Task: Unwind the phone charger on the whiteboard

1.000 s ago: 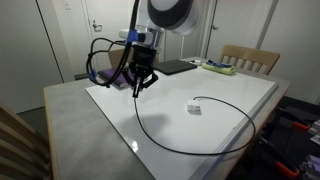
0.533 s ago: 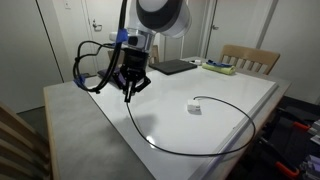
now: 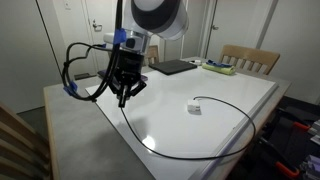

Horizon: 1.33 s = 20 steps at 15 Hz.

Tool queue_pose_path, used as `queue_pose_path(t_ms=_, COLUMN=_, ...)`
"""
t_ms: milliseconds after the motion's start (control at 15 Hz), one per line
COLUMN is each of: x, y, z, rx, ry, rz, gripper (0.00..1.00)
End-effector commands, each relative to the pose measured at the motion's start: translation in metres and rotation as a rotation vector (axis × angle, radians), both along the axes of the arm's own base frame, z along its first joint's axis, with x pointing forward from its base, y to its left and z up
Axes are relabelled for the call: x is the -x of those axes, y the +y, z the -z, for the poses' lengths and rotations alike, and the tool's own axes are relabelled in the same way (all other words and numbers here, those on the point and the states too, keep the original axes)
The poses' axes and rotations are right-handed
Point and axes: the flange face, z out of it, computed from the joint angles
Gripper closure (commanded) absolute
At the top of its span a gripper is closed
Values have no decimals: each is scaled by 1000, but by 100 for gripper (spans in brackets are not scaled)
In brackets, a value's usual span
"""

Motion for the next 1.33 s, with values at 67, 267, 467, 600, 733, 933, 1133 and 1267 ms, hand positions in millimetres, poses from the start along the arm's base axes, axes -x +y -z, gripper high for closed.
queue_pose_path(t_ms=67, x=3, y=48, z=11, rx=-100, ry=-37, rz=-221, gripper=98)
queue_pose_path(t_ms=267, x=5, y=79, z=18, rx=-156, ry=-51, rz=-370, gripper=98)
queue_pose_path(t_ms=467, x=1, y=101, z=19, rx=-160, ry=-79, rz=-464, gripper=69)
queue_pose_path(t_ms=600, x=-4, y=104, z=17, rx=-154, ry=-90, rz=-491, gripper=62)
queue_pose_path(t_ms=733, x=-14, y=92, z=11, rx=-128, ry=-104, rz=-485, gripper=47)
queue_pose_path(t_ms=933, x=-26, y=67, z=-4, rx=-93, ry=-126, rz=-436, gripper=25)
queue_pose_path(t_ms=1133, x=-34, y=38, z=-23, rx=-62, ry=-132, rz=-384, gripper=4)
queue_pose_path(t_ms=1267, x=-35, y=20, z=-36, rx=-33, ry=-100, rz=-316, gripper=0)
